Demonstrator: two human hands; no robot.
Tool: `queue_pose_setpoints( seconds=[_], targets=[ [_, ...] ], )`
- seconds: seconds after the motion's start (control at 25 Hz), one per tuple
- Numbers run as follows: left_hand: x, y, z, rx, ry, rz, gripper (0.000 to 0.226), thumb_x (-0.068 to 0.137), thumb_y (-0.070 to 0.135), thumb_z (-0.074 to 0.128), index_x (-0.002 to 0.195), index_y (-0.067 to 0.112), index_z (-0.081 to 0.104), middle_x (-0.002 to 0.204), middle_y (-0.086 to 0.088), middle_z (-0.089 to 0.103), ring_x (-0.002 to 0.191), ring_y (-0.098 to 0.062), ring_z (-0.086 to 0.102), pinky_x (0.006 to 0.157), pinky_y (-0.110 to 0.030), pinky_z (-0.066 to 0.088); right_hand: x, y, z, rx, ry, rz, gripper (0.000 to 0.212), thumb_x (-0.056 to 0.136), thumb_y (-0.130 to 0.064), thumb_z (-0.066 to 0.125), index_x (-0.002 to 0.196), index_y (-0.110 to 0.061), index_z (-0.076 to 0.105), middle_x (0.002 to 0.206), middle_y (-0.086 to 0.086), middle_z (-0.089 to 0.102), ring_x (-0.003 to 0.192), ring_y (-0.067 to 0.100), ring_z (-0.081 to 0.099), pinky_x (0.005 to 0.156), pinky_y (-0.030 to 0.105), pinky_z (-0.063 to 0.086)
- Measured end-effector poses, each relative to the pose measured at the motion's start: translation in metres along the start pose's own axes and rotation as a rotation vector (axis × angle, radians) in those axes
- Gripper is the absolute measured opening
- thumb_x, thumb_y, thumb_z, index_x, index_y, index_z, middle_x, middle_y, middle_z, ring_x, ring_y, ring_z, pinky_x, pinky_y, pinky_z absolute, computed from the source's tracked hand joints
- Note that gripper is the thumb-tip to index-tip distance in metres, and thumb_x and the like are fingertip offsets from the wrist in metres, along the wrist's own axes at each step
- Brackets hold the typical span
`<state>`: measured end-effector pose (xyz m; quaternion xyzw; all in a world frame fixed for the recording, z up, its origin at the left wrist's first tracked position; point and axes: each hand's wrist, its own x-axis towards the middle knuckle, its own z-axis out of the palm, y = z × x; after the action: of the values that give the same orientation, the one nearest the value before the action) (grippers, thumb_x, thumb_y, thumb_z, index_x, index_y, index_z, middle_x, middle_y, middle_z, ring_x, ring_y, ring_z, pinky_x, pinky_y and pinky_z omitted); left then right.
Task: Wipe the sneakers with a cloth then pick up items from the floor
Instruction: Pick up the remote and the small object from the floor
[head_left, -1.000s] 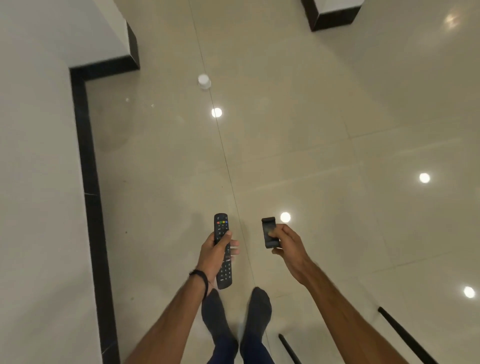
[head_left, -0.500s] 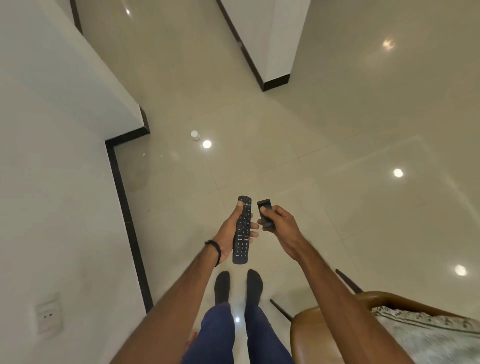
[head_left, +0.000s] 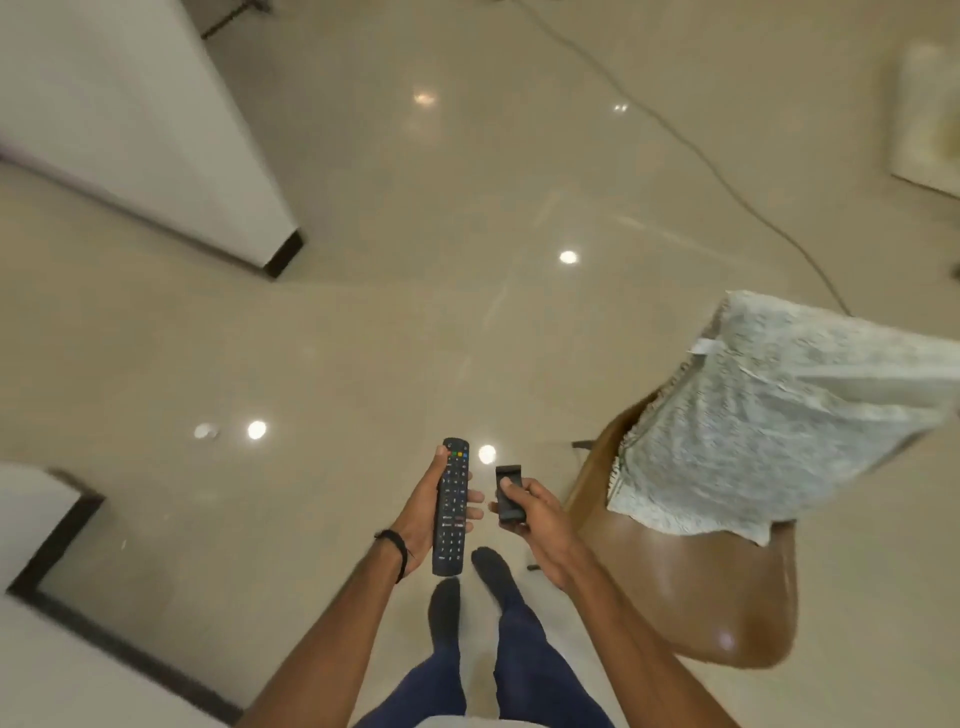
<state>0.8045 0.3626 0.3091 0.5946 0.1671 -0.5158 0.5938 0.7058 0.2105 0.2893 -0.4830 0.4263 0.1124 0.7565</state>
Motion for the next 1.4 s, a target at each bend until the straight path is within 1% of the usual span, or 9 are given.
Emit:
queue_pose_setpoints(
  seconds=[0.16, 0.36, 0.44, 0.52, 0.68, 0.88, 1.08, 1.28, 1.4],
  targets=[
    [0.011, -0.001, 0.066, 0.260, -0.192, -0.064, 0.087, 0.090, 0.078, 0.031, 0.128, 0.005, 0.059, 0.103, -0.016, 0.071, 0.085, -0.028, 0.067, 0.080, -0.040, 0.053, -0.048, 0.030, -0.057, 0.215, 0.221, -0.085, 0.026, 0.093, -0.037, 0.069, 0.107, -0.015, 0.067, 0.099, 0.005, 0.072, 0.092, 0.019, 0.068, 0.080, 0.031, 0.053],
    [0.021, -0.030, 0.166, 0.534, -0.413, -0.133, 0.091, 0.086, 0.083, 0.038, 0.135, 0.008, 0.055, 0.102, -0.018, 0.072, 0.084, -0.029, 0.068, 0.077, -0.039, 0.054, -0.101, 0.071, -0.125, 0.486, 0.479, -0.176, 0.037, 0.087, -0.039, 0.075, 0.113, -0.014, 0.070, 0.106, 0.006, 0.076, 0.100, 0.024, 0.072, 0.095, 0.044, 0.055],
    [0.016, -0.046, 0.207, 0.654, -0.488, -0.155, 0.086, 0.086, 0.083, 0.038, 0.136, 0.015, 0.054, 0.107, -0.019, 0.073, 0.087, -0.030, 0.070, 0.081, -0.042, 0.055, -0.121, 0.085, -0.149, 0.577, 0.601, -0.198, 0.041, 0.084, -0.040, 0.078, 0.113, -0.013, 0.070, 0.106, 0.007, 0.076, 0.101, 0.025, 0.072, 0.098, 0.046, 0.053],
    [0.008, -0.066, 0.248, 0.749, -0.545, -0.183, 0.081, 0.087, 0.081, 0.036, 0.131, 0.016, 0.058, 0.108, -0.019, 0.073, 0.087, -0.030, 0.069, 0.082, -0.043, 0.056, -0.142, 0.103, -0.174, 0.702, 0.701, -0.234, 0.039, 0.085, -0.032, 0.079, 0.115, -0.009, 0.069, 0.108, 0.010, 0.076, 0.101, 0.025, 0.072, 0.097, 0.044, 0.054],
    [-0.006, -0.104, 0.317, 0.878, -0.621, -0.274, 0.093, 0.082, 0.086, 0.042, 0.128, 0.009, 0.063, 0.104, -0.017, 0.073, 0.088, -0.028, 0.066, 0.076, -0.039, 0.055, -0.179, 0.127, -0.219, 0.834, 0.805, -0.272, 0.036, 0.085, -0.019, 0.079, 0.118, -0.009, 0.067, 0.111, 0.010, 0.075, 0.103, 0.026, 0.072, 0.091, 0.040, 0.058],
    [-0.034, -0.154, 0.393, 1.009, -0.708, -0.288, 0.069, 0.093, 0.074, 0.034, 0.101, 0.013, 0.066, 0.100, -0.022, 0.067, 0.089, -0.032, 0.059, 0.079, -0.039, 0.052, -0.222, 0.158, -0.277, 0.953, 0.940, -0.271, 0.032, 0.083, -0.011, 0.079, 0.113, -0.008, 0.069, 0.110, 0.012, 0.074, 0.101, 0.027, 0.071, 0.086, 0.039, 0.060],
    [-0.055, -0.198, 0.461, 1.103, -0.849, -0.344, 0.074, 0.087, 0.077, 0.040, 0.112, 0.010, 0.058, 0.090, -0.014, 0.063, 0.071, -0.022, 0.058, 0.063, -0.031, 0.051, -0.259, 0.187, -0.323, 1.058, 1.003, -0.286, 0.027, 0.086, -0.010, 0.076, 0.112, -0.004, 0.069, 0.108, 0.014, 0.074, 0.098, 0.026, 0.073, 0.089, 0.040, 0.059],
    [-0.053, -0.233, 0.507, 1.226, -0.919, -0.352, 0.079, 0.089, 0.077, 0.040, 0.123, 0.007, 0.058, 0.097, -0.014, 0.068, 0.075, -0.024, 0.065, 0.068, -0.033, 0.054, -0.275, 0.202, -0.349, 1.127, 1.081, -0.327, 0.026, 0.086, -0.014, 0.077, 0.112, -0.011, 0.071, 0.110, 0.013, 0.074, 0.102, 0.026, 0.072, 0.092, 0.040, 0.058],
    [-0.053, -0.247, 0.528, 1.269, -0.955, -0.372, 0.079, 0.089, 0.078, 0.040, 0.122, 0.008, 0.060, 0.099, -0.015, 0.068, 0.077, -0.025, 0.065, 0.070, -0.036, 0.054, -0.281, 0.204, -0.360, 1.157, 1.094, -0.358, 0.029, 0.086, -0.018, 0.078, 0.114, -0.014, 0.071, 0.111, 0.010, 0.074, 0.105, 0.027, 0.071, 0.093, 0.040, 0.057]
  ],
)
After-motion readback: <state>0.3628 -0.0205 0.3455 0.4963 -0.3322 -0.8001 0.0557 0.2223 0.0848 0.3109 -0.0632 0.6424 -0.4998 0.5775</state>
